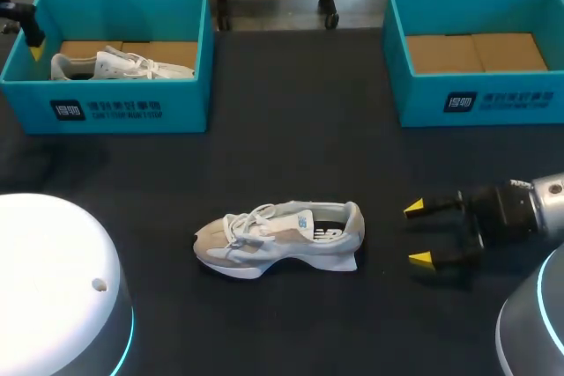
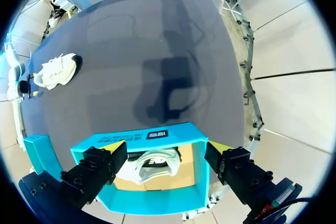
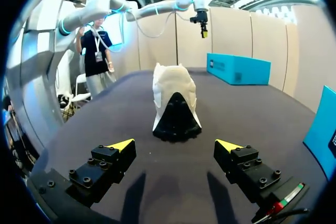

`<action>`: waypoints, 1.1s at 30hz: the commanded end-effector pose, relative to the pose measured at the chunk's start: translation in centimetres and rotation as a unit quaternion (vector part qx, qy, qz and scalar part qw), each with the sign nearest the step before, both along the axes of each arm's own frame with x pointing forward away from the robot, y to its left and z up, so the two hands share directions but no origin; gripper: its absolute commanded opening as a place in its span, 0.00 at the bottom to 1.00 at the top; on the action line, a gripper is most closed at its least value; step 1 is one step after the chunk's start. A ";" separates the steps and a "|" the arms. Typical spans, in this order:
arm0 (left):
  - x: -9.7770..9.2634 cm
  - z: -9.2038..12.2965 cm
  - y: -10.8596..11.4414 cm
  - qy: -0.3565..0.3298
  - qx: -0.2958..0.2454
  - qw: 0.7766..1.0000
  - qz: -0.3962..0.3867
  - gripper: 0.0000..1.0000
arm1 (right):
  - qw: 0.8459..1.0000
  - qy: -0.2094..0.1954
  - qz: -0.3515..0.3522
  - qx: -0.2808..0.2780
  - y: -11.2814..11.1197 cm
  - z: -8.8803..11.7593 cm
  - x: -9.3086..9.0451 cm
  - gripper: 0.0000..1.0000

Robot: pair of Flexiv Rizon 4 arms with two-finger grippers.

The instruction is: Take the shoe out of the shoebox, open the shoe tongue, remove and reinsert the insole, then place the shoe into the shoebox

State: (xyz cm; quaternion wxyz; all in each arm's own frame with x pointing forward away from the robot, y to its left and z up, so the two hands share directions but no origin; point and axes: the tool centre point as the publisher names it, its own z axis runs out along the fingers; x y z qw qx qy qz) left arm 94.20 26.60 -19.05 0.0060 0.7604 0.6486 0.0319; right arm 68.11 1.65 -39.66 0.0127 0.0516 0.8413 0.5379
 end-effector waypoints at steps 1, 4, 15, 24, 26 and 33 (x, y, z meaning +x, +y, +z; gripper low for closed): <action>-0.2 0.0 0.0 -0.002 0.002 1.000 0.000 1.00 | 1.000 -0.001 -0.002 -0.002 0.0 0.1 -0.2 1.00; -0.2 0.0 0.0 -0.002 0.002 1.000 0.000 1.00 | 1.000 -0.005 -0.019 -0.008 0.9 0.0 0.0 1.00; -0.2 0.0 0.0 -0.002 0.002 1.000 0.000 1.00 | 0.999 0.006 -0.039 0.018 3.7 -0.3 1.5 1.00; -0.2 0.0 0.0 -0.002 0.002 1.000 0.000 1.00 | 0.999 0.024 -0.019 0.028 6.0 -0.8 1.5 1.00; -0.2 0.0 0.0 -0.002 0.002 1.000 0.000 1.00 | 0.999 0.019 -0.013 0.033 6.4 -0.9 1.4 1.00; -0.2 0.0 0.0 -0.002 0.002 1.000 0.000 1.00 | 0.999 0.006 0.009 0.032 8.2 -1.0 1.2 1.00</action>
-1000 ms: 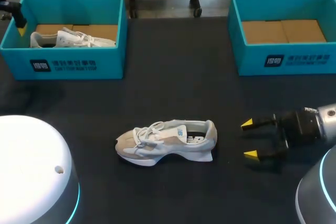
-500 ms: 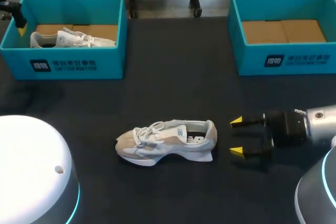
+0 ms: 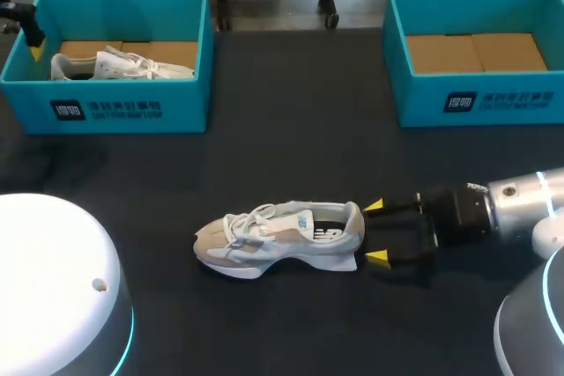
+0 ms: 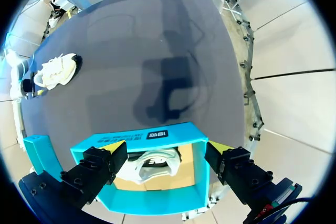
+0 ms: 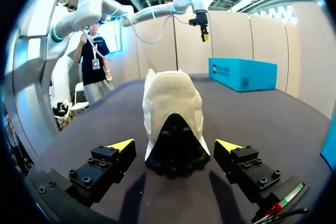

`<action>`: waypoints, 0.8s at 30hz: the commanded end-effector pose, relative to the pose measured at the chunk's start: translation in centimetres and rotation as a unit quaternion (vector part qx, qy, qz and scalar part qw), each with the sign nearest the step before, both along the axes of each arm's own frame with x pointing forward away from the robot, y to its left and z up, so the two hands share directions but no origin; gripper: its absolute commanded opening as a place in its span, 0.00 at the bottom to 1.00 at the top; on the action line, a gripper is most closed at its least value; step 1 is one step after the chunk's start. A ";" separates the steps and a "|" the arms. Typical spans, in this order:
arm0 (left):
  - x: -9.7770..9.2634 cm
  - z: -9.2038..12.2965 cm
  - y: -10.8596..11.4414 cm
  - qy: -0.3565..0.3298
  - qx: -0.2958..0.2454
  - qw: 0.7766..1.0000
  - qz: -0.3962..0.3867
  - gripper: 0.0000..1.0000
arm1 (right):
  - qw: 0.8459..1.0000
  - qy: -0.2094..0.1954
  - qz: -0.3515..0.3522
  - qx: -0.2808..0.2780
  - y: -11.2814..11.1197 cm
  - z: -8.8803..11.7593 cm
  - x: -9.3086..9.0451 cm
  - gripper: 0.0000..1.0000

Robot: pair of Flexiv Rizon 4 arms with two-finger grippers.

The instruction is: Take the shoe out of the shoebox, open the shoe tongue, remove and reinsert the insole, then place the shoe into the shoebox

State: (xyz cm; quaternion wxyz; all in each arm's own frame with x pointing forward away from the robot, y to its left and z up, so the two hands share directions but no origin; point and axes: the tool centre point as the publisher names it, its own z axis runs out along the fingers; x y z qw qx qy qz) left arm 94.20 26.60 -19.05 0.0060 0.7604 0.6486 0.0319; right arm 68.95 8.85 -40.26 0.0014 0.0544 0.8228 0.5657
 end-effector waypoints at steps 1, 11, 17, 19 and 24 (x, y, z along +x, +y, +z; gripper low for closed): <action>-0.2 0.0 0.0 -0.002 0.002 1.000 0.000 1.00 | 1.000 -0.006 0.007 -0.001 1.1 -0.4 0.3 1.00; -0.2 0.0 0.0 -0.002 0.002 1.000 0.000 1.00 | 0.999 -0.016 0.029 0.002 2.9 -0.3 0.6 1.00; -0.2 0.0 0.0 -0.002 0.002 1.000 0.000 1.00 | 0.999 -0.016 0.037 0.000 3.8 -0.3 0.5 1.00; -0.2 0.0 0.0 -0.002 0.002 1.000 0.000 1.00 | 0.999 -0.016 0.038 -0.001 3.9 -0.4 0.4 1.00; -0.2 0.0 0.0 -0.002 0.002 1.000 0.000 1.00 | 0.999 -0.018 0.040 0.000 4.3 -0.6 0.4 1.00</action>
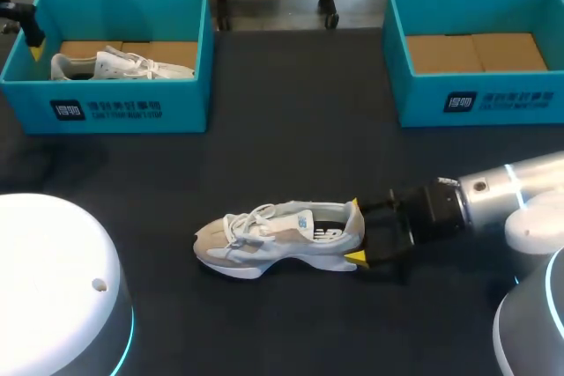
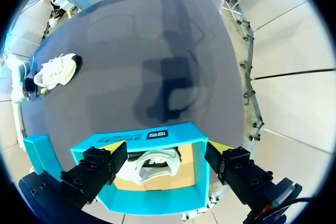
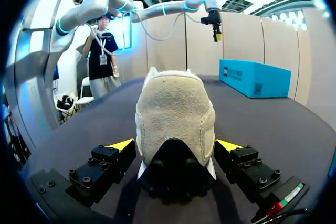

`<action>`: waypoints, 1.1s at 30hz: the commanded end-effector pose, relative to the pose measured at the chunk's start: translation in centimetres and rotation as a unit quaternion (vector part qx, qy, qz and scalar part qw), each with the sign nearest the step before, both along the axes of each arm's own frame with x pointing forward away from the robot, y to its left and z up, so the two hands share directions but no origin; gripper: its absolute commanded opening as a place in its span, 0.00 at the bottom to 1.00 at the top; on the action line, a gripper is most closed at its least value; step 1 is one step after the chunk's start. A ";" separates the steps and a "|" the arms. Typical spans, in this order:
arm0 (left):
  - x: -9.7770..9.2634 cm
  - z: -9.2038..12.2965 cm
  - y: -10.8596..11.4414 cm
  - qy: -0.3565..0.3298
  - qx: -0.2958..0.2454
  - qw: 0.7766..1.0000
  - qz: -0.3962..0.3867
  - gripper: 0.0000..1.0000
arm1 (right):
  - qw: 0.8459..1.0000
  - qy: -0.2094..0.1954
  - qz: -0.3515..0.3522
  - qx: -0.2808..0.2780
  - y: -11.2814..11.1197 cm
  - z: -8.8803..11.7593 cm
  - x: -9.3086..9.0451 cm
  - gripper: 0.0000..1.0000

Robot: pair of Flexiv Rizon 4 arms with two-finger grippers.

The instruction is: Take the shoe out of the shoebox, open the shoe tongue, remove and reinsert the insole, then place the shoe into the shoebox

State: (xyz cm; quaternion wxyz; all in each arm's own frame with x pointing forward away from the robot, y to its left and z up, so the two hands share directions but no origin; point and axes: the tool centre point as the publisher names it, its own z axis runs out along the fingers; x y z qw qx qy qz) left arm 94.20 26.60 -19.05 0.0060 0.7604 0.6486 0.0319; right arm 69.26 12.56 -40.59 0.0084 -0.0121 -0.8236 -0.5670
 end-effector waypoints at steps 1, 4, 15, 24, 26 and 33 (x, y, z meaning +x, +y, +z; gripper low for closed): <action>-0.2 0.0 0.0 -0.002 0.002 1.000 0.000 1.00 | 1.000 -0.003 0.000 -0.002 0.7 -0.3 0.1 1.00; -0.2 0.0 0.0 -0.002 0.002 1.000 0.000 1.00 | 1.000 -0.007 0.005 -0.006 1.0 -0.2 0.1 1.00; -0.2 0.0 0.0 -0.002 0.002 1.000 0.000 1.00 | 1.000 -0.014 0.014 -0.010 1.9 -0.6 0.2 1.00; -0.2 0.0 0.0 -0.002 0.002 1.000 0.000 1.00 | 1.000 -0.019 0.013 -0.013 2.3 -0.6 0.1 1.00; -0.2 0.0 0.0 -0.002 0.002 1.000 0.000 1.00 | 1.000 -0.020 0.014 -0.014 2.4 -0.6 0.1 1.00; -0.2 0.0 0.0 -0.002 0.002 1.000 0.000 1.00 | 1.000 -0.019 0.013 -0.017 2.6 -0.9 0.1 1.00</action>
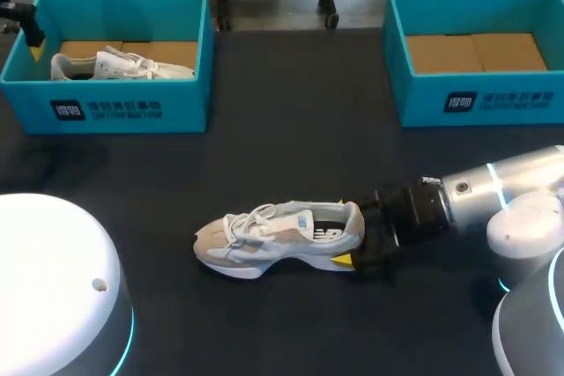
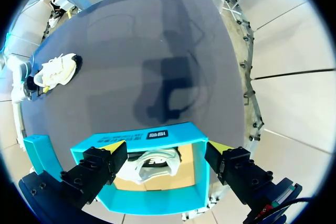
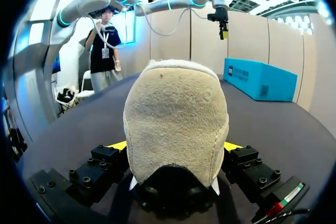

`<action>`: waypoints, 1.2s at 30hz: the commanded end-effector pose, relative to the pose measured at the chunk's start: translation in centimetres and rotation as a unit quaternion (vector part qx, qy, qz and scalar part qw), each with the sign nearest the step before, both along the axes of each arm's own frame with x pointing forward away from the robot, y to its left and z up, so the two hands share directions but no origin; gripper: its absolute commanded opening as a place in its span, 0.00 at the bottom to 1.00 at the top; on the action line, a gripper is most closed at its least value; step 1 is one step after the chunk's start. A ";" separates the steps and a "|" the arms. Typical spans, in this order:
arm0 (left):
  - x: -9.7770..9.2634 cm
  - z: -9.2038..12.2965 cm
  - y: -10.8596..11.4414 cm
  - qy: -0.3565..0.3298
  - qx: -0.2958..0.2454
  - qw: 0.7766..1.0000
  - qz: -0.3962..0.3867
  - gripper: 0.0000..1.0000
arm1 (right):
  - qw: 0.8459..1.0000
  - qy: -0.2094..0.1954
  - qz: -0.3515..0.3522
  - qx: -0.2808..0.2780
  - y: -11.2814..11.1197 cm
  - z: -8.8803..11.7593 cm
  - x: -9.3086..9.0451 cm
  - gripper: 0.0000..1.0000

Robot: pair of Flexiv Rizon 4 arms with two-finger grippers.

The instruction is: Take the shoe out of the shoebox, open the shoe tongue, remove and reinsert the insole, then place the shoe into the shoebox

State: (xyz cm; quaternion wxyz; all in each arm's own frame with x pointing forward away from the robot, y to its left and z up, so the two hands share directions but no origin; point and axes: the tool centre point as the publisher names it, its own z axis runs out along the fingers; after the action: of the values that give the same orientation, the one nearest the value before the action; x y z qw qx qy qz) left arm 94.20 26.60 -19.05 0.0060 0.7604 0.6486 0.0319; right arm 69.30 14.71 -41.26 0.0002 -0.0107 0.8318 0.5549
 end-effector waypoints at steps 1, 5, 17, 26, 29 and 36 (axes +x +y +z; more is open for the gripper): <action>-0.2 0.0 0.0 -0.002 0.002 1.000 0.000 1.00 | 1.000 0.000 -0.001 -0.002 0.5 -0.2 0.1 1.00; -0.2 0.0 0.0 -0.002 0.002 1.000 0.000 1.00 | 1.000 0.002 -0.004 -0.002 0.5 -0.3 0.2 1.00; -0.2 0.0 0.0 -0.002 0.002 1.000 0.000 1.00 | 1.000 0.005 -0.007 0.006 0.3 -1.1 -0.2 0.00; -0.2 0.0 0.0 -0.002 0.002 1.000 0.000 1.00 | 1.000 0.001 -0.004 0.008 0.5 -1.0 -0.4 0.00; -0.2 0.0 0.0 -0.002 0.002 1.000 0.000 1.00 | 1.000 0.001 -0.004 0.008 0.5 -1.0 -0.4 0.00; -3.8 1.0 -4.6 -0.022 0.043 0.996 0.071 1.00 | 1.000 0.001 -0.004 0.008 0.5 -1.0 -0.4 0.00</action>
State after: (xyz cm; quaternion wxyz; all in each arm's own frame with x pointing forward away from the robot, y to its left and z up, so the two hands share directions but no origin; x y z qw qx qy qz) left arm 93.34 24.68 -18.55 0.0092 0.7444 0.6669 0.0321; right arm 69.31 14.93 -41.74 0.0007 -0.0076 0.8268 0.5624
